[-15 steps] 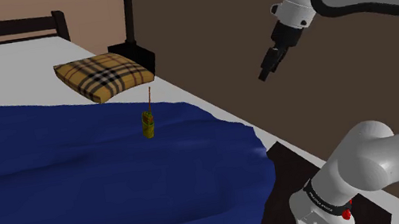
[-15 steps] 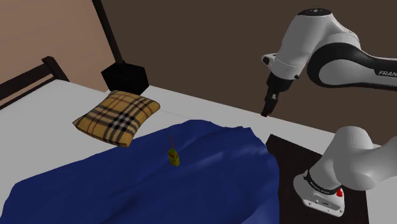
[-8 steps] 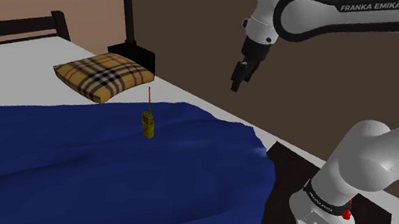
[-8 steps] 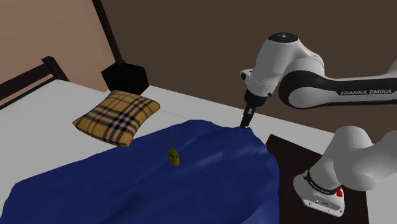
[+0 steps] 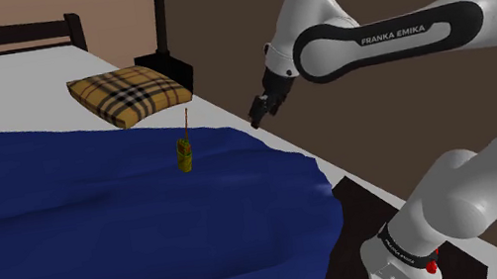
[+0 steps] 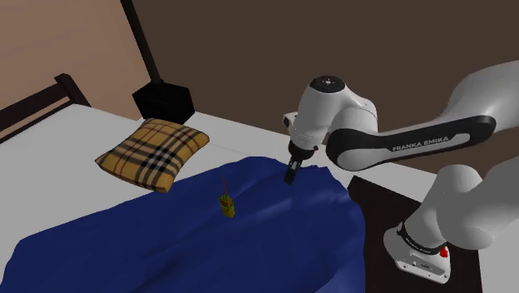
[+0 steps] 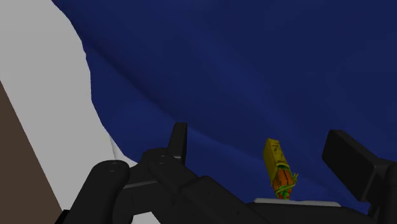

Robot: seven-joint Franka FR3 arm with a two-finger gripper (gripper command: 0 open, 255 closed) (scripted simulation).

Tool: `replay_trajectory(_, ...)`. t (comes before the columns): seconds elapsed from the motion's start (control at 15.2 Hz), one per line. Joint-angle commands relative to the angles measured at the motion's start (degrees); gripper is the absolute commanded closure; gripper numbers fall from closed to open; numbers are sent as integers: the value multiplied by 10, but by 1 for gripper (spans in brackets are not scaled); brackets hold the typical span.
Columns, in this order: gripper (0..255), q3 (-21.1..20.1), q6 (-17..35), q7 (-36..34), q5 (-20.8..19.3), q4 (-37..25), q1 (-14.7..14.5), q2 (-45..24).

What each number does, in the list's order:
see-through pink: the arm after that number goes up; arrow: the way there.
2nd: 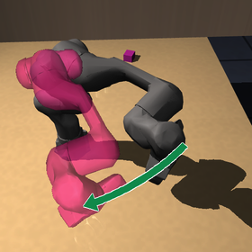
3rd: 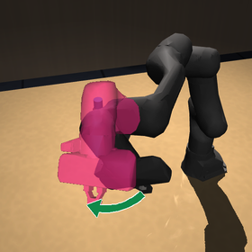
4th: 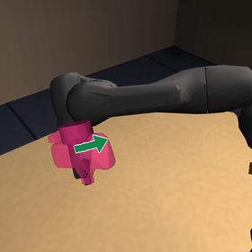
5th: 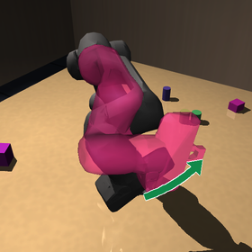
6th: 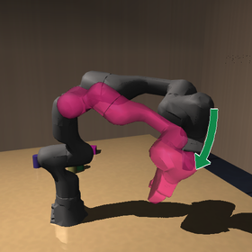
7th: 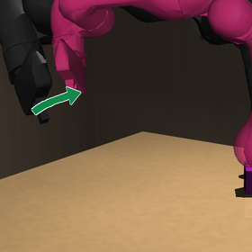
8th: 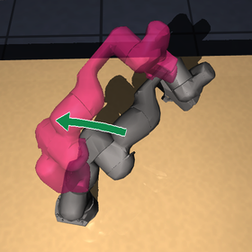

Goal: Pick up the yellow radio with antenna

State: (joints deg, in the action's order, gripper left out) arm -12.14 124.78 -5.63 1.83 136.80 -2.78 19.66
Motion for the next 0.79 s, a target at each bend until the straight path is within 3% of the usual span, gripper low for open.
replay_trajectory(0.0, 0, -13, 29, -20, -11, -16, 1, -40)
replay_trajectory(0.33, 0, -45, 88, -82, -57, -70, 1, -147)
replay_trajectory(0.73, 0, -58, 130, -166, -142, -162, -16, -281)
